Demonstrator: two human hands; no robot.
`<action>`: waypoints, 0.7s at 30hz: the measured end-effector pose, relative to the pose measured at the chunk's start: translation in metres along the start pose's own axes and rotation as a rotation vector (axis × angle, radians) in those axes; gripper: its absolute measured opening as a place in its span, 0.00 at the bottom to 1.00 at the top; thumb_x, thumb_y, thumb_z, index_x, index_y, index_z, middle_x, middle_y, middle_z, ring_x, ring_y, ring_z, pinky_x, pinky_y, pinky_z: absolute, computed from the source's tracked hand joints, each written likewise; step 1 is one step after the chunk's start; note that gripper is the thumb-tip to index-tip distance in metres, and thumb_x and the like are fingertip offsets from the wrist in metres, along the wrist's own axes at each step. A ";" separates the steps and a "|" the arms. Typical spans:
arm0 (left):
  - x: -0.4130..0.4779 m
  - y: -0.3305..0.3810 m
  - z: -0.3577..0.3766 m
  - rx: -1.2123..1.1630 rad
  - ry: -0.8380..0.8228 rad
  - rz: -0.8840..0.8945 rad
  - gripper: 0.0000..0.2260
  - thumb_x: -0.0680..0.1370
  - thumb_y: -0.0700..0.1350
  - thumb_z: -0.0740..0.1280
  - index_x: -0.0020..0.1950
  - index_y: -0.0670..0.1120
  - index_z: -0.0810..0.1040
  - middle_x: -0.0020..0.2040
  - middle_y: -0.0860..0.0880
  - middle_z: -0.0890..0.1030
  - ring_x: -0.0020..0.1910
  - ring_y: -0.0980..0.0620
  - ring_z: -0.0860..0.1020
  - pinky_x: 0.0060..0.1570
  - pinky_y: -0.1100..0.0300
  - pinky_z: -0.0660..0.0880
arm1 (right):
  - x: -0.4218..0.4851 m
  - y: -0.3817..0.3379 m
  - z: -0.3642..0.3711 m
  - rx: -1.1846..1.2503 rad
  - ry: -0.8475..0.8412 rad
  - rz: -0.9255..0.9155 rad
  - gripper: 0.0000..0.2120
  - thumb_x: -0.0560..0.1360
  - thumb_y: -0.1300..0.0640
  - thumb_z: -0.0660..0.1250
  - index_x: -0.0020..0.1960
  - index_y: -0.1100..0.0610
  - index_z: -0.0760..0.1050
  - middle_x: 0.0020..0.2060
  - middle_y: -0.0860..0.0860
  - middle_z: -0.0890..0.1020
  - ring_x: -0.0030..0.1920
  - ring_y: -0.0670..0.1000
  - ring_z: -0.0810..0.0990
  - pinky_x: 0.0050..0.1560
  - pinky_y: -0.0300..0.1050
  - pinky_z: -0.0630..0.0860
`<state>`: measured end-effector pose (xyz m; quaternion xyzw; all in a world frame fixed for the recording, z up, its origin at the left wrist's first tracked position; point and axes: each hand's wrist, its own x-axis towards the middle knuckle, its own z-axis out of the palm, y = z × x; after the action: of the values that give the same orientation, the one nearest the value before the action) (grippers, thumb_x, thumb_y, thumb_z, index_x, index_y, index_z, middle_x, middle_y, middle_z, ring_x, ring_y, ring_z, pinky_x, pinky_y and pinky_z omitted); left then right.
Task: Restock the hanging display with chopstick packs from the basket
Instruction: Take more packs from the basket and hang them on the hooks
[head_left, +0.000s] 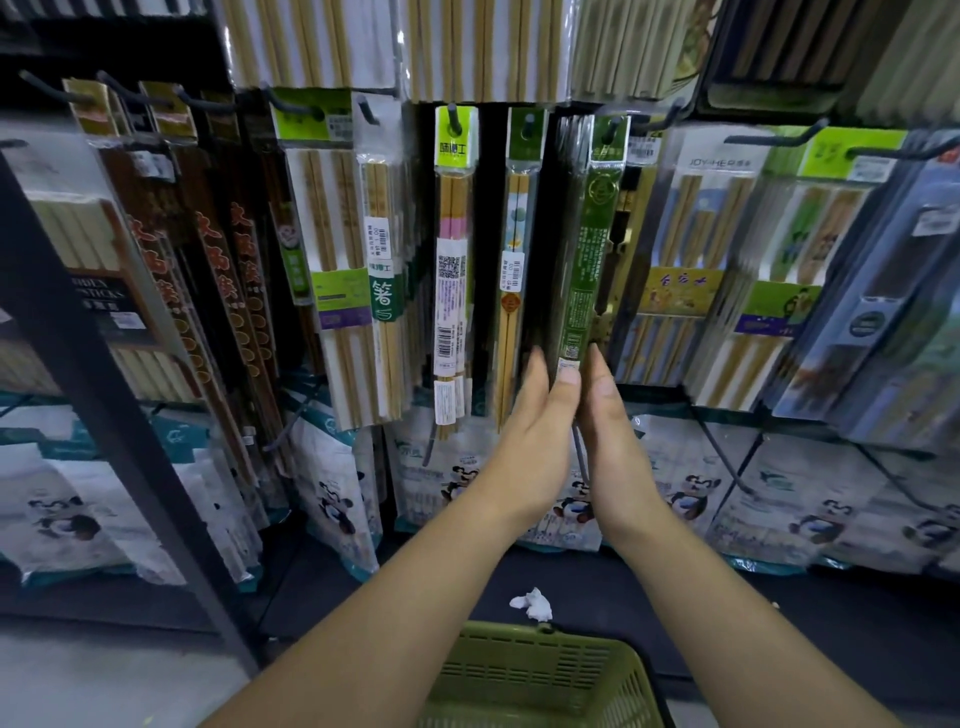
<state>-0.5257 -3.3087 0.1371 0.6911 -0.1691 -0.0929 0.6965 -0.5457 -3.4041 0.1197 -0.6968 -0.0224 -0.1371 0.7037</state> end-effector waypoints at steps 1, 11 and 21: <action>-0.004 -0.001 -0.002 0.029 0.010 0.004 0.42 0.73 0.75 0.54 0.83 0.60 0.47 0.83 0.63 0.51 0.78 0.66 0.51 0.78 0.58 0.50 | -0.002 0.000 -0.001 -0.009 0.004 -0.005 0.38 0.72 0.23 0.53 0.79 0.32 0.52 0.80 0.36 0.58 0.77 0.36 0.60 0.77 0.44 0.59; -0.052 0.003 -0.033 0.316 0.027 0.106 0.29 0.78 0.66 0.58 0.78 0.59 0.67 0.74 0.61 0.73 0.68 0.70 0.71 0.74 0.55 0.69 | -0.030 -0.006 -0.008 -0.238 0.179 -0.143 0.30 0.78 0.31 0.50 0.77 0.38 0.61 0.74 0.33 0.65 0.70 0.25 0.60 0.64 0.27 0.59; -0.027 0.037 -0.096 0.270 0.492 0.295 0.11 0.86 0.45 0.60 0.67 0.51 0.74 0.61 0.57 0.78 0.56 0.73 0.74 0.53 0.79 0.70 | -0.033 -0.046 0.062 -0.315 -0.029 -0.387 0.29 0.82 0.37 0.51 0.81 0.46 0.60 0.78 0.38 0.64 0.77 0.37 0.60 0.75 0.40 0.61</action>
<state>-0.5201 -3.2088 0.1725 0.7471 -0.1048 0.2025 0.6244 -0.5779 -3.3370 0.1591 -0.7824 -0.1441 -0.2611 0.5468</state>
